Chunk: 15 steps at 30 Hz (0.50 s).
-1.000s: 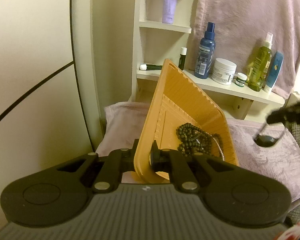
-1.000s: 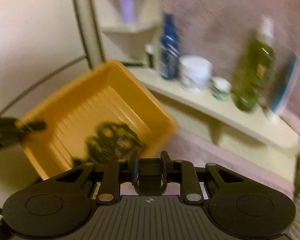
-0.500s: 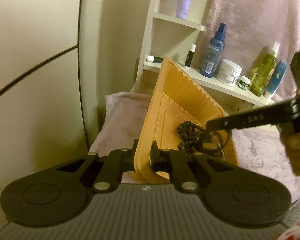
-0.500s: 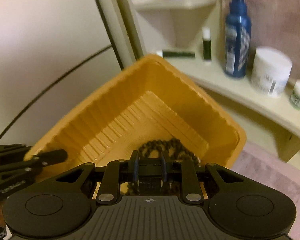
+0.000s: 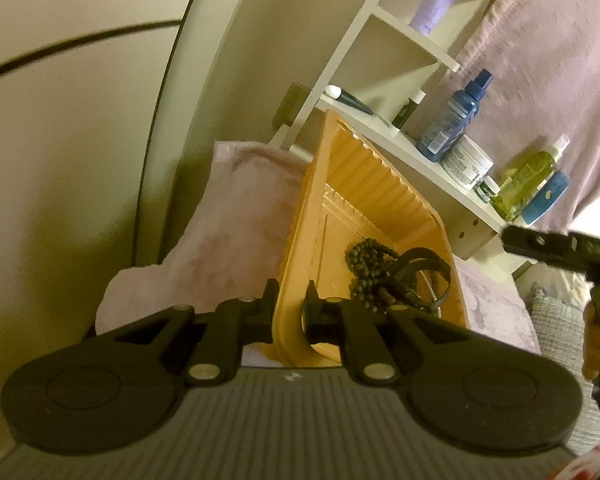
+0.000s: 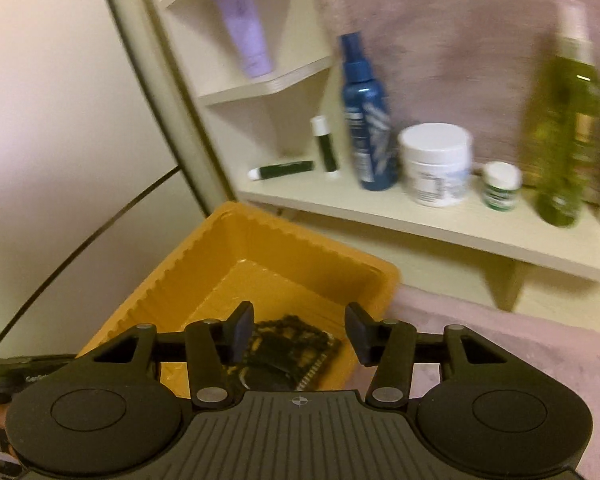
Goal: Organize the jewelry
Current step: 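Lower the watch into the tray and open the right gripper, then set the orange tray flat on the bed and open the left gripper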
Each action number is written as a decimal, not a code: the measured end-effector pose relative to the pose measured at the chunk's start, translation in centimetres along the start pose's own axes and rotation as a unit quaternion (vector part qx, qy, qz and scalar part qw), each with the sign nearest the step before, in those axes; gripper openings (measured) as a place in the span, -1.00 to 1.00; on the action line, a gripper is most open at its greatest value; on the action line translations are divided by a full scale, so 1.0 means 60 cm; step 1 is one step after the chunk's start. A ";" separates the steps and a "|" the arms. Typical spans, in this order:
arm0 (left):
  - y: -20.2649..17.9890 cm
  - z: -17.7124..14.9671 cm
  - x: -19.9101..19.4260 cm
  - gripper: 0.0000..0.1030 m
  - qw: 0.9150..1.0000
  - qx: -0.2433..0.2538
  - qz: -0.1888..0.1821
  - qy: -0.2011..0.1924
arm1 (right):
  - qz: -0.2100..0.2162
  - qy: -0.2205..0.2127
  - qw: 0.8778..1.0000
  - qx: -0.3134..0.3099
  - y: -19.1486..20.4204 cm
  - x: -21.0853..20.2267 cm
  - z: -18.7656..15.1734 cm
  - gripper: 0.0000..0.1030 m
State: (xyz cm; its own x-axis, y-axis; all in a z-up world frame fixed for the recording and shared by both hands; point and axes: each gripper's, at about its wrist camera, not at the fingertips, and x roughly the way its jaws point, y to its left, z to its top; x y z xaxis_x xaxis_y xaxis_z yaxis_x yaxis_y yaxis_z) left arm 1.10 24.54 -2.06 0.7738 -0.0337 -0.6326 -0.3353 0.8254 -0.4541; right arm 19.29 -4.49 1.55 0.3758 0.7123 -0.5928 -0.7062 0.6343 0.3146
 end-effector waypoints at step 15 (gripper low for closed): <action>0.092 -0.001 -0.037 -0.20 0.994 -0.091 -0.033 -0.041 | -0.041 -0.027 0.995 0.084 -0.028 -0.079 -0.075 0.03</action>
State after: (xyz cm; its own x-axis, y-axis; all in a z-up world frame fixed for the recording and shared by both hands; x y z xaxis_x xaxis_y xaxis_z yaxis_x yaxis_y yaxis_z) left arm -2.47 29.11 -3.21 0.8364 -0.0313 -0.5472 -0.3688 0.7065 -0.6041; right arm 15.97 -10.28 0.48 0.4638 0.6680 -0.5820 -0.5628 0.7295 0.3888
